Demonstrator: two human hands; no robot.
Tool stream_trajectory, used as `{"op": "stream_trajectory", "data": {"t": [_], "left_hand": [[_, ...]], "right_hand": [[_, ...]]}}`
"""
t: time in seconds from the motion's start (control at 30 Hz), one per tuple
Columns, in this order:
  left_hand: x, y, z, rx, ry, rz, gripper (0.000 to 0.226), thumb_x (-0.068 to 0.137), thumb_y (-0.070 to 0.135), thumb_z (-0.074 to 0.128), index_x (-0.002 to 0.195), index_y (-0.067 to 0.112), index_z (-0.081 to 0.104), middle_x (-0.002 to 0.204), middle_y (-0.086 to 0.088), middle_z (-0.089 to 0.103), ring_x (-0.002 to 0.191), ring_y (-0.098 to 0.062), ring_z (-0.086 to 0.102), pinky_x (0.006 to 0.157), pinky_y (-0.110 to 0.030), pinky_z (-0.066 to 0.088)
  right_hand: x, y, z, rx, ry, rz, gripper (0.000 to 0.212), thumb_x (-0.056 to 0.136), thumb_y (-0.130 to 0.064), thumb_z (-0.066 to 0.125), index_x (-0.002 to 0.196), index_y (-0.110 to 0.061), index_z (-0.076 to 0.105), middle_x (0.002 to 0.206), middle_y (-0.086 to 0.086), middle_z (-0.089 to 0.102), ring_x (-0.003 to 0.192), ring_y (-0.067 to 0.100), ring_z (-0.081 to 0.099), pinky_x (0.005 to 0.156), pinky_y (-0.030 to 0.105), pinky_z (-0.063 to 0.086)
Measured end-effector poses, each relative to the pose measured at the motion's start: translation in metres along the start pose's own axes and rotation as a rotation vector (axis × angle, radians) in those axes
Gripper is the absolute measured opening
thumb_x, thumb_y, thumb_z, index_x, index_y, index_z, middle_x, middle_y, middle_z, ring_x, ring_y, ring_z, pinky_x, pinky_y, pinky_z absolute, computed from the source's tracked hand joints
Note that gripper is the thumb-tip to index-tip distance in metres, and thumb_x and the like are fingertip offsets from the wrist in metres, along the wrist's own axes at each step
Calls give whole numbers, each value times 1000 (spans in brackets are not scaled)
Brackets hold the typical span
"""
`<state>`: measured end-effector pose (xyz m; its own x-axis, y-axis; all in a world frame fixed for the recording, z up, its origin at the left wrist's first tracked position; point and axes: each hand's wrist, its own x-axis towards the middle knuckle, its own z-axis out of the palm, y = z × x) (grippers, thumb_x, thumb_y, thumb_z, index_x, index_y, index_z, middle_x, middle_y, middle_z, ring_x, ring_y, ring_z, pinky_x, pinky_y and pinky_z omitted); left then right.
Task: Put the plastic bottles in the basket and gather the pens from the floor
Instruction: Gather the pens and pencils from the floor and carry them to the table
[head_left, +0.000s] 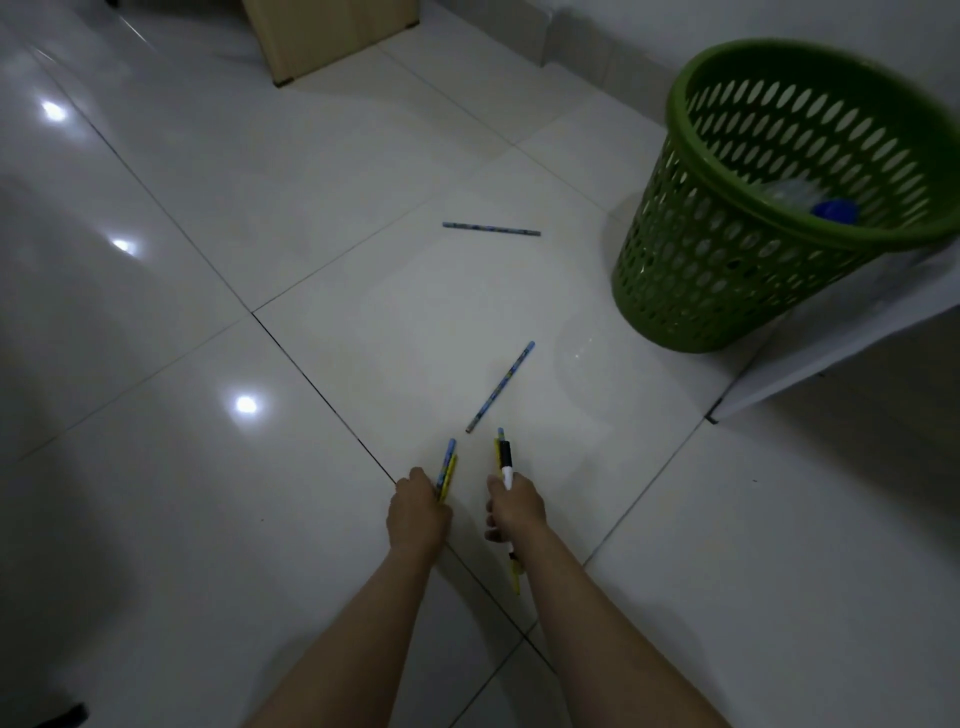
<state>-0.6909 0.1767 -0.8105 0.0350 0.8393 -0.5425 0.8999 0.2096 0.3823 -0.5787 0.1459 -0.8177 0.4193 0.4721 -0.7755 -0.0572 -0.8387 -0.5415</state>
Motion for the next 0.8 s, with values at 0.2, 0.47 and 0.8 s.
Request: {"op": "stream_trajectory", "data": {"t": [0.2,0.47,0.8], "left_hand": [[3,1,-4,-96,17,10,15,80,3,61,89,6,50,102,-18,54,96,-35,58,70,-33,41],[14,0,-14,-146,-16,-2,18,78,6,66,81,11,49,96,-16,63,97,-32,61,69,-27,38],[29,40,-12,-886,-259,-48,8,83,2,68,87,2,61,80,-17,65,70,-22,64,69,-29,61]], "right_hand": [[-3,-3,3,82,-101,34,18,92,-29,50,92,-11,48,78,11,51,51,21,48,48,30,45],[3,-2,13,-55,-71,-10,26,82,-42,48,92,-19,46,92,10,54,78,24,51,73,39,47],[-24,-28,-14,-109,154,-204,24,96,-26,43,106,-5,49,115,24,62,104,38,59,80,37,46]]}}
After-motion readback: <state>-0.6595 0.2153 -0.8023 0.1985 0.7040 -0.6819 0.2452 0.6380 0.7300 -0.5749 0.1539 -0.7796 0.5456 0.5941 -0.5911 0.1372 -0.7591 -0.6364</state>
